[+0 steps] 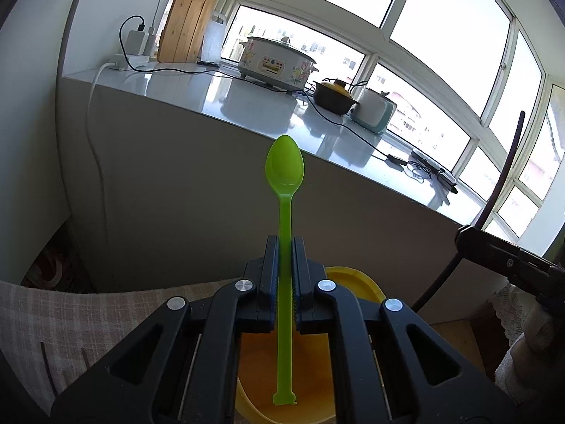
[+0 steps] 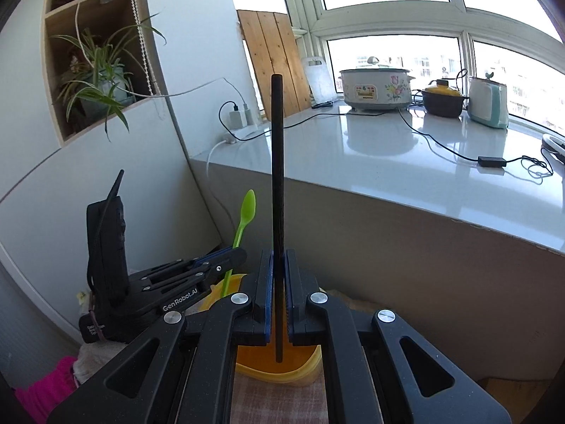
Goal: Organize utensils
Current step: 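Lower spoon and chopstick into the yellow container and open both grippers, then close left gripper on another black chopstick while right gripper approaches a wooden chopstick, then close right gripper on the wooden chopstick while left gripper lifts its black chopstick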
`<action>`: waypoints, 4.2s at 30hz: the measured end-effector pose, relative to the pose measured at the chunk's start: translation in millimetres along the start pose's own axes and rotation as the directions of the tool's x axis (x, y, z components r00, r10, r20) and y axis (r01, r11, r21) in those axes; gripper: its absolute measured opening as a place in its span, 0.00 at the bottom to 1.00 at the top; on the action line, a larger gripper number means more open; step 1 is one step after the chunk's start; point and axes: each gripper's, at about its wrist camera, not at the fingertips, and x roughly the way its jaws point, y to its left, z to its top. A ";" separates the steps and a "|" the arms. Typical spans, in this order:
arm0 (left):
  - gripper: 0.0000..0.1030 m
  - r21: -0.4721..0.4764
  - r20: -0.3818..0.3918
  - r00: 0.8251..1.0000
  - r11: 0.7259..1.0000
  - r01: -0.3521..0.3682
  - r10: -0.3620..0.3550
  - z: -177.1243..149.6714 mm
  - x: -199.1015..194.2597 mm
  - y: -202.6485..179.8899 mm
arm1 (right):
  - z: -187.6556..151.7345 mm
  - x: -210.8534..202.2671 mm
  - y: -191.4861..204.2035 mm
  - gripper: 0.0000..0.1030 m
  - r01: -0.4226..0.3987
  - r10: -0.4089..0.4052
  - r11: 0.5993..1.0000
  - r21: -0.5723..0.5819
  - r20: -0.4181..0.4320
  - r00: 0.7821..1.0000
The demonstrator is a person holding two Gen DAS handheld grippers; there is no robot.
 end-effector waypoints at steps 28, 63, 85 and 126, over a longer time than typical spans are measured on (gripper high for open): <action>0.23 0.079 -0.020 1.000 0.997 -0.008 0.009 -44.5 -72.3 -8.0 | -51.7 21.6 1.1 0.45 0.054 -0.048 0.998 0.042 -0.130 0.990; 0.34 -0.021 -0.308 0.897 0.941 -0.339 0.317 -158.3 -130.3 147.6 | -163.0 66.6 93.0 0.42 -0.180 0.130 0.980 -0.085 -0.414 0.901; 0.27 0.004 -0.354 0.876 0.938 -0.348 0.326 -173.9 -83.3 152.0 | -178.7 140.4 125.9 0.16 -0.170 0.072 0.975 -0.143 -0.522 0.850; 0.03 -0.020 -0.440 0.844 0.937 -0.350 0.306 -122.8 -37.8 191.8 | -174.1 166.6 131.3 0.05 -0.194 0.068 0.971 -0.141 -0.612 0.788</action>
